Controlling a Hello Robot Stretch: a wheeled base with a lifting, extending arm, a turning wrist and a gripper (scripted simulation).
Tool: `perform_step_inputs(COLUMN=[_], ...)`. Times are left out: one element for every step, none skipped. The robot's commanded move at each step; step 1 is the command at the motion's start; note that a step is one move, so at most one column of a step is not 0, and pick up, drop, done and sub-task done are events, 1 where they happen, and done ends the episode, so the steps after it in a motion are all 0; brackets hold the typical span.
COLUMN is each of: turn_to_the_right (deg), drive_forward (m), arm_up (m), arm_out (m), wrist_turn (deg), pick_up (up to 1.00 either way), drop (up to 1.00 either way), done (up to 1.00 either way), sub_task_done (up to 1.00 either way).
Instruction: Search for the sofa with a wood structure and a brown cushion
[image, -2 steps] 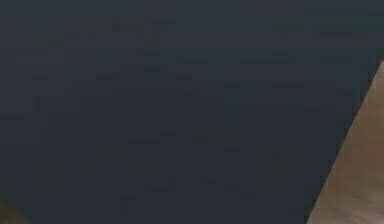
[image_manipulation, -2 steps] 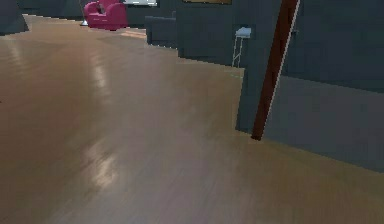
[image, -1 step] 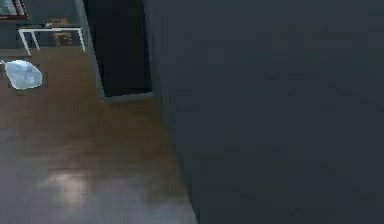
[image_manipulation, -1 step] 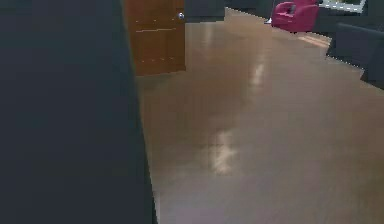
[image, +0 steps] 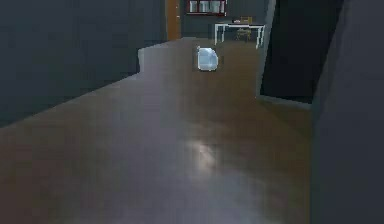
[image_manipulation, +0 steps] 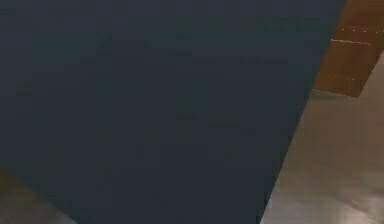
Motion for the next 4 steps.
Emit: perform_step_inputs(turn_to_the_right=[-45.0, -15.0, 0.0, -45.0], drive_forward=[0.0, 0.0, 0.3, 0.0], arm_up=[0.0, 0.0, 0.0, 0.0], arm_out=[0.0, 0.0, 0.0, 0.0], wrist_turn=[0.0, 0.0, 0.0, 0.0], pick_up=[0.0, 0.0, 0.0, 0.0], drop=[0.0, 0.0, 0.0, 0.0], done=[0.0, 0.0, 0.0, 0.0], sub_task_done=[0.0, 0.0, 0.0, 0.0])
